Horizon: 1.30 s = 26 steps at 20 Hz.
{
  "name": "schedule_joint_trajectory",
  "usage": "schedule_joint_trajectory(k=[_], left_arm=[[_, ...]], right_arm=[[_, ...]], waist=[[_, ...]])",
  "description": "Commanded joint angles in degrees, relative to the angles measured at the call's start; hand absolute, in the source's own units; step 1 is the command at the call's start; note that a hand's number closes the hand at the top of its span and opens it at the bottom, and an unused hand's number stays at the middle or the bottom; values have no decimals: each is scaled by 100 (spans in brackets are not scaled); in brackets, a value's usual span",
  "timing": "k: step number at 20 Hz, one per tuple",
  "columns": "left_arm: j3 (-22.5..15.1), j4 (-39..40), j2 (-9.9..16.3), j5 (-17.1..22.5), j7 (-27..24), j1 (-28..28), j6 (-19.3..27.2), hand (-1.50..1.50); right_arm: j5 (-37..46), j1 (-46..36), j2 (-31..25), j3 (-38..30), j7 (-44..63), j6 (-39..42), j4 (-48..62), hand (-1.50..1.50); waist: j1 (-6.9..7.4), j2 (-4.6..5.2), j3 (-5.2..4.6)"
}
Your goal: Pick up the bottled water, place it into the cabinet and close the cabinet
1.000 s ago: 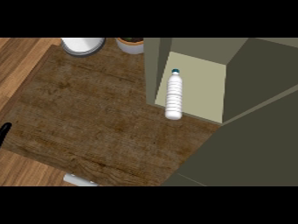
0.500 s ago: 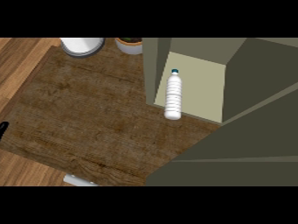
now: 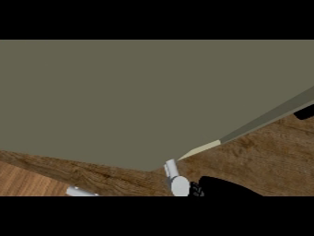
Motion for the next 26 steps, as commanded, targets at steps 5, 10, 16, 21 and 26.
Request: schedule_joint_trajectory(k=[5, 10, 16, 21, 26], left_arm=[[76, 110, 5, 55, 10, 35, -26, -150], [65, 245, -96, 38, -73, 140, -107, -150], [173, 201, -71, 79, -78, 116, -109, -150], [313, 357, -62, 178, -95, 99, -185, -150], [272, 364, -158, 73, -207, 327, -309, -150]], right_arm=[[132, -1626, 1021, -386, 1001, -805, 1714, 150], [239, -2918, 1322, -947, 1024, -1544, 2938, 150], [562, -4129, 1336, -1451, 709, -2724, 4303, 150], [478, -4884, 1341, -1624, 177, -3375, 5379, 150], [217, -5109, 1341, -1827, 58, -4043, 5811, -150]], waist=[[-86, -46, 38], [-214, -63, 74], [-300, -58, 96], [-453, -56, 103], [-435, -73, 104]])
